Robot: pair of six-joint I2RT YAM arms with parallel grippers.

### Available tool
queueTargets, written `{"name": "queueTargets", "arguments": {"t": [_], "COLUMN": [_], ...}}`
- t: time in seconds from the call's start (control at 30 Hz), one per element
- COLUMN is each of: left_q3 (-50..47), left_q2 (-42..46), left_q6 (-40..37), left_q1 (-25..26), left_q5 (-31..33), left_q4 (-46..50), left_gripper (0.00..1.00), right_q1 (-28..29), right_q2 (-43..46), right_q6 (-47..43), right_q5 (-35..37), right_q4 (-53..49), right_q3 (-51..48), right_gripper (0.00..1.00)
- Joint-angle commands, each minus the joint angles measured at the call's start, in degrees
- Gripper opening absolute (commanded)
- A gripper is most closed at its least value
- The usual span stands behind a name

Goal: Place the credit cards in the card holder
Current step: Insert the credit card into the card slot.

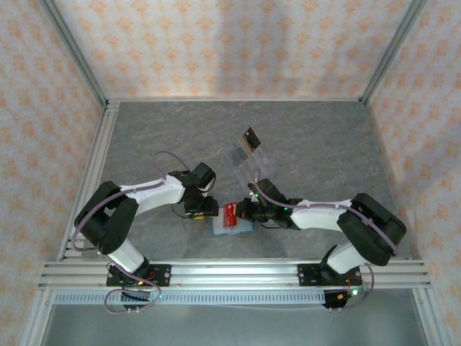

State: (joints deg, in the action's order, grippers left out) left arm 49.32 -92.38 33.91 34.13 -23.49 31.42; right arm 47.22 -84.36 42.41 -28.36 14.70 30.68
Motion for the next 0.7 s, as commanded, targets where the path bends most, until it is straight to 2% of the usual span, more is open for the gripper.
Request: {"name": "queueTargets", "arguments": {"t": [0.0,0.67], "left_q3": [-2.3,-3.3], "left_q2": [-1.8,-1.8], "left_q6": [-1.4,-0.6], "left_q1": [0.7,0.7], "left_q5": [0.6,-0.2], "left_q4": [-0.5,-1.7], "left_gripper": [0.47,0.47], "right_q1": [0.4,1.2], "right_q2": [1.5,-6.3], "right_q6": [-1.4,-3.4], "right_q5": [0.3,-3.1], "right_q4": [-3.7,-3.6], "right_q3": [-1.5,3.3], "right_gripper": [0.00,0.00]}}
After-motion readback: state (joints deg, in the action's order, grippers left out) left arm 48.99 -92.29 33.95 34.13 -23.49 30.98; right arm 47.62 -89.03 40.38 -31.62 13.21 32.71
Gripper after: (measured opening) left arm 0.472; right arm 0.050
